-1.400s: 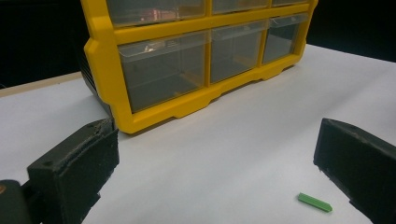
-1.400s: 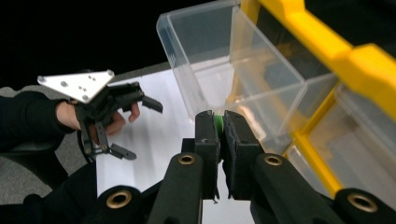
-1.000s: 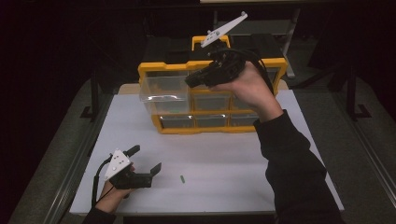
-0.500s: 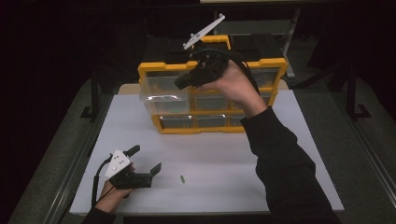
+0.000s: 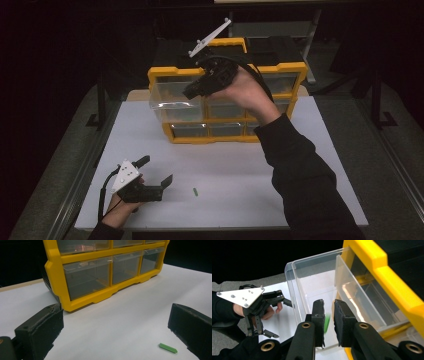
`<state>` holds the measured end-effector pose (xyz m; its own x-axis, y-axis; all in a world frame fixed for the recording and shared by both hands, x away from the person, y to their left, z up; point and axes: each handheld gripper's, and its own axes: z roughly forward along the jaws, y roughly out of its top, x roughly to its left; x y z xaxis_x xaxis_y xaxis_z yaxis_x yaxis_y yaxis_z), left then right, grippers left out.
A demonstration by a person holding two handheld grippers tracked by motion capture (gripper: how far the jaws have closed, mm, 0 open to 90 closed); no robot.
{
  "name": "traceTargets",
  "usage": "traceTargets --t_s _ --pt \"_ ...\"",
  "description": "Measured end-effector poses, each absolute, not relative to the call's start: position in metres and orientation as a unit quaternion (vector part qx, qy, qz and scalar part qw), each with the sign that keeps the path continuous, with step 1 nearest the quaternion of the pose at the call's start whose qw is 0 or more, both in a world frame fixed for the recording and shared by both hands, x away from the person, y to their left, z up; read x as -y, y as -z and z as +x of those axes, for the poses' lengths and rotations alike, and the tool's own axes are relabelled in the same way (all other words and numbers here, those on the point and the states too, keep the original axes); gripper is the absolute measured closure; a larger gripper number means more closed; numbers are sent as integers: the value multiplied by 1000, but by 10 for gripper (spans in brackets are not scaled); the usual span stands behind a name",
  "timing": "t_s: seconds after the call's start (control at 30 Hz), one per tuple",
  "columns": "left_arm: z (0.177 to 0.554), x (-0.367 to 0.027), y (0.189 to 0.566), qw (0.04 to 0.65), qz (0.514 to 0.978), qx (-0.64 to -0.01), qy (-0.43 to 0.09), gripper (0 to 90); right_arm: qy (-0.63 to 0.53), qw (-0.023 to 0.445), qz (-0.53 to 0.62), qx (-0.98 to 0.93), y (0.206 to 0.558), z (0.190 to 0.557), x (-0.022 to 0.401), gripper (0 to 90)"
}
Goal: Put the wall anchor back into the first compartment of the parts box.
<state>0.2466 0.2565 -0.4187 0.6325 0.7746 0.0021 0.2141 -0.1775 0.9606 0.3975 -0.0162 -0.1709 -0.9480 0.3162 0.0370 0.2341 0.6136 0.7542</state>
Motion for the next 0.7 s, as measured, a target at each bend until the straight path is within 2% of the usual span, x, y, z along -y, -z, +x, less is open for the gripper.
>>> traceTargets --t_s 0.13,0.37,0.7 --pt "247 -257 419 542 723 -343 -257 0 -423 53 151 -892 166 395 26 894" --pt "246 -256 419 543 721 -347 -255 0 -437 55 164 -883 160 384 45 895" --pt "247 -256 419 540 723 -346 -257 0 -444 78 166 -877 170 379 67 895"
